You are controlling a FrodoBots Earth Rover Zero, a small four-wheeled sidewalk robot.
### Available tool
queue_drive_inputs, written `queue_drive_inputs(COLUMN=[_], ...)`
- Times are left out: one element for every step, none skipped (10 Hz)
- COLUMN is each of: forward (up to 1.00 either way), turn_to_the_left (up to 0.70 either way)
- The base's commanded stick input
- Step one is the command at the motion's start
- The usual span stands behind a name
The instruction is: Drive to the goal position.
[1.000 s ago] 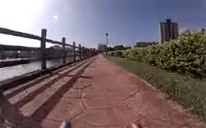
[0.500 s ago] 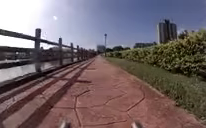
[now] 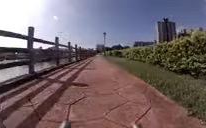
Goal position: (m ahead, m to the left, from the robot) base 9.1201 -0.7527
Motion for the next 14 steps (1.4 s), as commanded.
queue_drive_inputs(forward=[0.50,0.50,0.50,0.50,0.50,0.50,0.50,0.50,0.50,0.50,0.50,0.50,0.50,0.50], turn_to_the_left=[0.45,0.50,0.27,0.05,0.00,0.00,0.00,0.00,0.02,0.08,0.03,0.00,0.09,0.50])
